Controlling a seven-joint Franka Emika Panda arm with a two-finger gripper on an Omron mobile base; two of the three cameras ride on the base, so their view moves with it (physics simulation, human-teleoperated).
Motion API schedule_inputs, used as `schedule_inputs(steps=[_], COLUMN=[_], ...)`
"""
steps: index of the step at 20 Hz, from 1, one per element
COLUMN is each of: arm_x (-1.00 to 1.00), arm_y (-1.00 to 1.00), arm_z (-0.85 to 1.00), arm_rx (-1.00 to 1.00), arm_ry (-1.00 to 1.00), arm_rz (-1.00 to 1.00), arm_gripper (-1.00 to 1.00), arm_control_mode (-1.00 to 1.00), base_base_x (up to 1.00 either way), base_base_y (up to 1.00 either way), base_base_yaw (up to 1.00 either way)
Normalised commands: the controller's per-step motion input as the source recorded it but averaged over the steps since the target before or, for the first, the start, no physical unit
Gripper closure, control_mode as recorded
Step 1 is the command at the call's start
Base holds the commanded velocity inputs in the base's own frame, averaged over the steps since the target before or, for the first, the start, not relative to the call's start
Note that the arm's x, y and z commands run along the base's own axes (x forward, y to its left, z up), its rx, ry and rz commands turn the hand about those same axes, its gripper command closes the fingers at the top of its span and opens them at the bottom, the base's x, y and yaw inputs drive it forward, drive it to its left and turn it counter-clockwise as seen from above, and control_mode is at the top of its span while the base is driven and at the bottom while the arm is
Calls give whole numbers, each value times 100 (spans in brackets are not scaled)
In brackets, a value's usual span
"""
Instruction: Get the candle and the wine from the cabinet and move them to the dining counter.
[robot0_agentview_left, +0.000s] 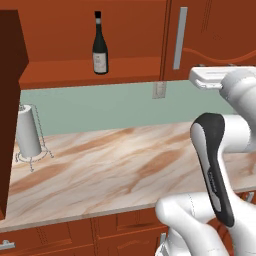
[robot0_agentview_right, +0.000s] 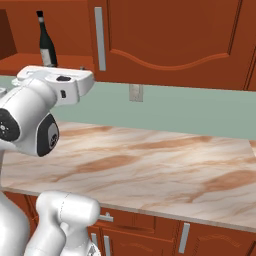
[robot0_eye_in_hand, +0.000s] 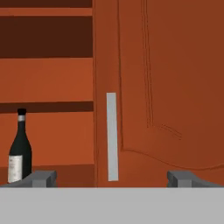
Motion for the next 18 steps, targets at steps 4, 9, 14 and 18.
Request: schedule_inputs(steps=[4, 9, 14, 18], arm_x=[37, 37, 40, 41], arm_y=[0, 0, 0, 0], arm_z=[2, 0, 0, 0], arm_rx=[0, 0, 0, 0], arm_ry=[-4, -2, 0, 0], arm_rz=[0, 0, 0, 0], arm_gripper=[-100, -100, -100, -100], arm_control_mode=[-100, -100, -100, -100], base_base_x=[0, 0, 0, 0], base_base_y=[0, 0, 0, 0], base_base_yaw=[0, 0, 0, 0])
